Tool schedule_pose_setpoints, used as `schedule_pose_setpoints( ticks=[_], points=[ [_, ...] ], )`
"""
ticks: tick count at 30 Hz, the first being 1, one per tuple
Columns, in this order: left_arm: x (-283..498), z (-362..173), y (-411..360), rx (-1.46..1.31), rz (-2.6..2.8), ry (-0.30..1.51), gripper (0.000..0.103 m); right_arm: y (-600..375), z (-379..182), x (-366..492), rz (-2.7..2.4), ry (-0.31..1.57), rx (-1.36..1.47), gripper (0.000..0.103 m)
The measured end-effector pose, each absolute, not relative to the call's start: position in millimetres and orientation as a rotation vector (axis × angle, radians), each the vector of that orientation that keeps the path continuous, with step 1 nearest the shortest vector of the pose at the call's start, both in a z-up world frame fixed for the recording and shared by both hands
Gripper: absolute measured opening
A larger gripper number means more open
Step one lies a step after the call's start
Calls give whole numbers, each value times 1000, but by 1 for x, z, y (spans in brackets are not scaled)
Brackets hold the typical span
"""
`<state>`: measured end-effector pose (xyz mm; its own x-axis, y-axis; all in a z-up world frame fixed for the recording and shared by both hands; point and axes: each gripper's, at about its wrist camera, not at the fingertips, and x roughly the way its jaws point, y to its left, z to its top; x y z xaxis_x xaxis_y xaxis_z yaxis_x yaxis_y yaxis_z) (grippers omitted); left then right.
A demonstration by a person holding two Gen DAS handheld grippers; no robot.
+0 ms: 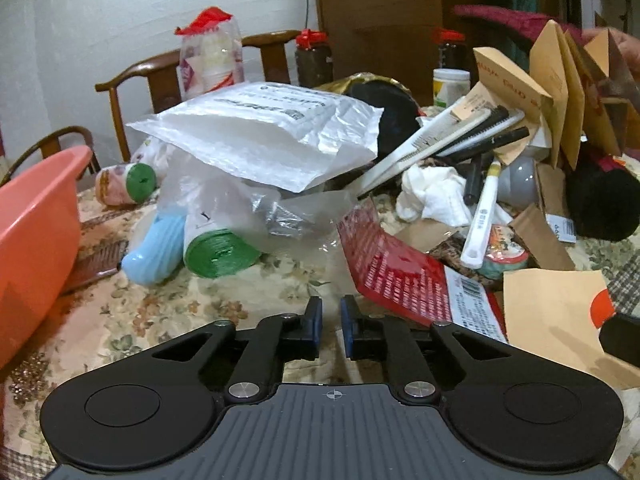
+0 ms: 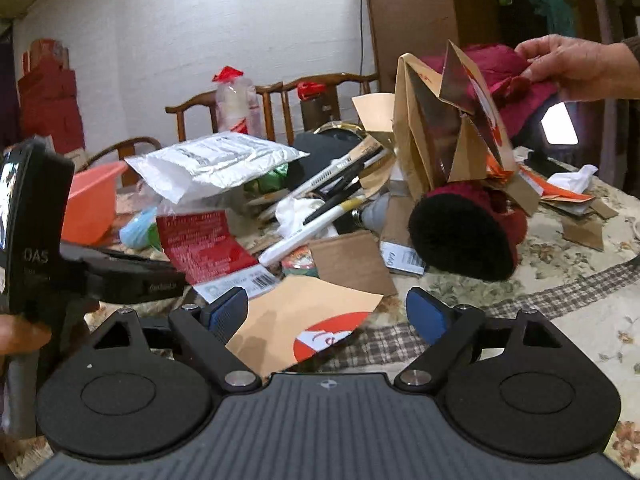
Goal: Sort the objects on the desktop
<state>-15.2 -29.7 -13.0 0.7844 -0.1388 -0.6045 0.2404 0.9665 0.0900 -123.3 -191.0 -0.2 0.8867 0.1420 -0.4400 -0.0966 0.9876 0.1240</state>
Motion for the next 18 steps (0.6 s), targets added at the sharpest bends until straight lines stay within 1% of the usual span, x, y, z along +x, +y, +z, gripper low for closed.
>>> schedule_pose_setpoints(
  ticks=[3, 9, 14, 15, 16, 17, 18],
  points=[
    [-12, -12, -29, 158, -206, 638, 30, -186, -1, -132, 124, 457, 29, 96],
    [-6, -10, -34, 139, -226, 648, 30, -172, -12, -131, 146, 468, -34, 96],
    [-6, -10, -40, 148, -229, 640, 34, -152, -18, -124, 152, 455, -142, 96],
    [-6, -11, -39, 144, -225, 641, 31, -150, -19, -123, 155, 453, -159, 96],
    [-6, -13, -38, 144, -220, 646, 25, -148, -20, -121, 156, 459, -169, 95],
    [-7, -15, -37, 147, -211, 651, 17, -147, -21, -119, 163, 473, -168, 90],
    [-7, -17, -35, 151, -206, 651, 8, -146, -22, -117, 173, 484, -161, 79]
  ],
)
